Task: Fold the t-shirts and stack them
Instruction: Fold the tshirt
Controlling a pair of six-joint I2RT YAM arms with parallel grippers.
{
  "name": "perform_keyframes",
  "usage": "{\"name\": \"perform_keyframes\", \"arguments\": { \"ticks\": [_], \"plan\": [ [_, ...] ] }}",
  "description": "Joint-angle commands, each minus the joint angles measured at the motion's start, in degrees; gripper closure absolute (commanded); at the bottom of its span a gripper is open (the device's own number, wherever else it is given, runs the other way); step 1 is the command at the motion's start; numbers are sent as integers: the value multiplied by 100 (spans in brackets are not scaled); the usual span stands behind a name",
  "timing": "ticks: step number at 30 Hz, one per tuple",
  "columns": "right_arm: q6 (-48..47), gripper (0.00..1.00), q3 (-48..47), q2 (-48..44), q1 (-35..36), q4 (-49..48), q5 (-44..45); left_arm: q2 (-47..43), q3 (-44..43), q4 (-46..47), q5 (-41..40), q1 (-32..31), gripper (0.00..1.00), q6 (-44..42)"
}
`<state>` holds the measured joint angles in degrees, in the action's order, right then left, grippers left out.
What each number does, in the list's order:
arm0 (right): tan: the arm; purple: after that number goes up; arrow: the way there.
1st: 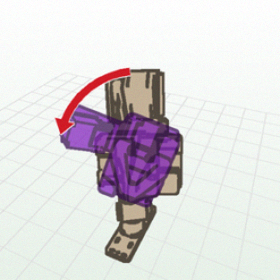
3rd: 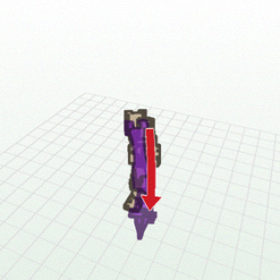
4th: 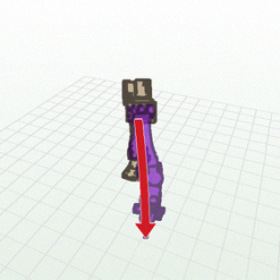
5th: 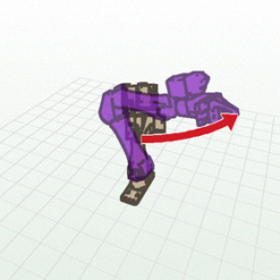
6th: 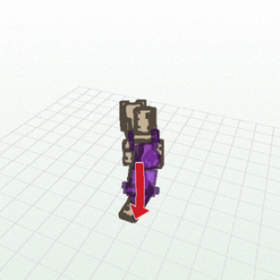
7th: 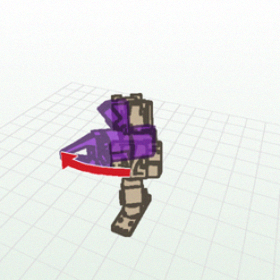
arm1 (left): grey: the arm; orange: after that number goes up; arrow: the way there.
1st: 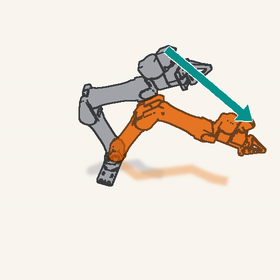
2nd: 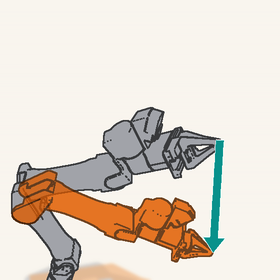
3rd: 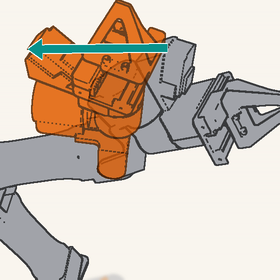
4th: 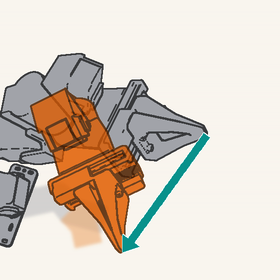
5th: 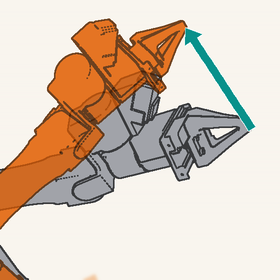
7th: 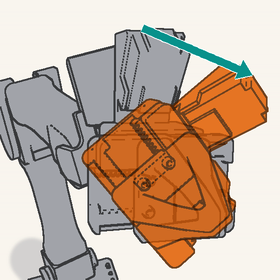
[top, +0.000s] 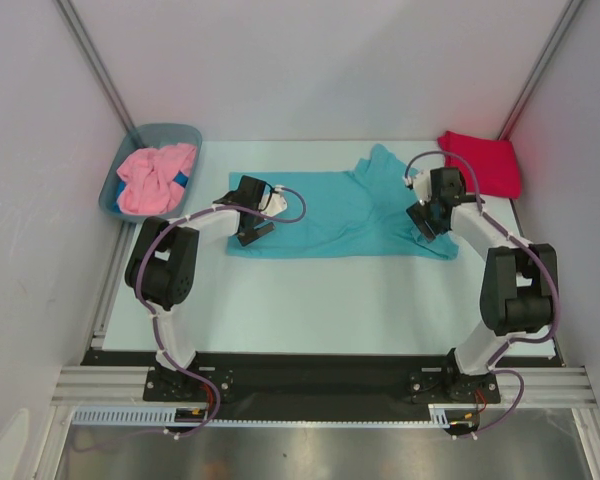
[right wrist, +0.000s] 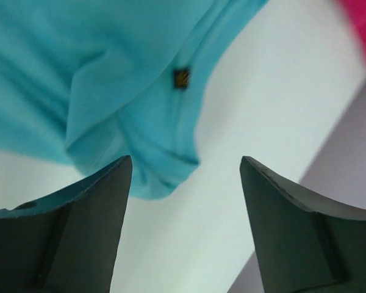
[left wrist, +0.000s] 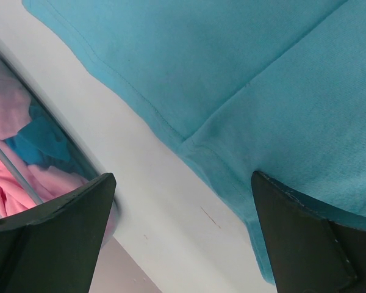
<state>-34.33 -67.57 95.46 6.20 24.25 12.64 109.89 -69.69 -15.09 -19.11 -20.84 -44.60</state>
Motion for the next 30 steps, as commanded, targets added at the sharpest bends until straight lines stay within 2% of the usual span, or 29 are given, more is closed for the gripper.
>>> {"name": "perform_keyframes", "arguments": {
  "ticks": [1,2,3,7,15,24,30],
  "plan": [
    [461,24,367,-150,-205,449,-1043,-2,105,6,83,-25,0,-49],
    [540,24,376,-177,-302,501,-1201,-28,122,-20,83,-25,0,-75],
    [576,25,368,-194,-373,658,-1855,-46,131,-81,92,-25,0,-84],
    [761,27,394,-387,-794,608,-2714,-169,201,-143,-4,-25,0,-259],
    [497,30,569,-713,-822,528,-2328,-257,245,-178,-119,-25,0,-365],
    [225,32,859,-810,-778,616,-2275,-196,158,-178,-110,-25,0,-330],
    [434,31,895,-696,-699,502,-2292,-134,61,-205,-75,-34,0,-269]
  ]
}}
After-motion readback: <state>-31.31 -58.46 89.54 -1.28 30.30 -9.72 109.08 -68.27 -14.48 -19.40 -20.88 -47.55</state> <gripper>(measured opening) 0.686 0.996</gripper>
